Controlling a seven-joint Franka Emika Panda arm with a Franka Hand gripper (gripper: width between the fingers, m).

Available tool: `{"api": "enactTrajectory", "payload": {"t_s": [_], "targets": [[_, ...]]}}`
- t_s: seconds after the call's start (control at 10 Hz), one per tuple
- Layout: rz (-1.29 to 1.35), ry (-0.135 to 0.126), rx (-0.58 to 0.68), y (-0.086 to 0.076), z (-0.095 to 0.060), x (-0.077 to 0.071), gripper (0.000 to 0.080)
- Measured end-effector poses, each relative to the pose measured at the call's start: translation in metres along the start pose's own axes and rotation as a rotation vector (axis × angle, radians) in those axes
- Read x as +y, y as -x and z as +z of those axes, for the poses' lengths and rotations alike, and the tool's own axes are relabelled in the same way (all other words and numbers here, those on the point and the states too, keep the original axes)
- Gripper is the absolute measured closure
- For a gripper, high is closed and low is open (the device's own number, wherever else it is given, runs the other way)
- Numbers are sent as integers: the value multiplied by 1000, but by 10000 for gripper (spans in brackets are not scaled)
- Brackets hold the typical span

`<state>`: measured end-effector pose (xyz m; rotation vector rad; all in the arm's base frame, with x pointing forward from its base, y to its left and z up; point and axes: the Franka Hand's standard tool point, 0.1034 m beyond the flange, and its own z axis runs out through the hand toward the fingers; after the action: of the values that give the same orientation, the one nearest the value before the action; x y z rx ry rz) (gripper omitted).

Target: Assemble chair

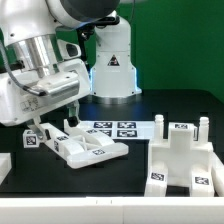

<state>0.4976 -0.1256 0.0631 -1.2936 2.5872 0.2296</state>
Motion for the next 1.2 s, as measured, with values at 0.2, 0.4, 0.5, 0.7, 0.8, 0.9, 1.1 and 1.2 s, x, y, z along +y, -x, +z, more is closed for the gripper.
{"api": "enactTrajectory", "payload": {"t_s": [0.2,0.4,0.5,0.7,0.8,0.9,1.1,1.2], "targets": [[-2,3,3,0,2,1,151],[-19,-4,-3,-4,1,-1,151],[-19,1,-9,-14,3,5,151],[0,20,-3,-39,8,16,151],[18,18,-3,-38,7,16,151],[14,18,0,-35,8,17,151],[15,19,1,-37,9,17,151],[16,19,1,-37,9,17,151]]}}
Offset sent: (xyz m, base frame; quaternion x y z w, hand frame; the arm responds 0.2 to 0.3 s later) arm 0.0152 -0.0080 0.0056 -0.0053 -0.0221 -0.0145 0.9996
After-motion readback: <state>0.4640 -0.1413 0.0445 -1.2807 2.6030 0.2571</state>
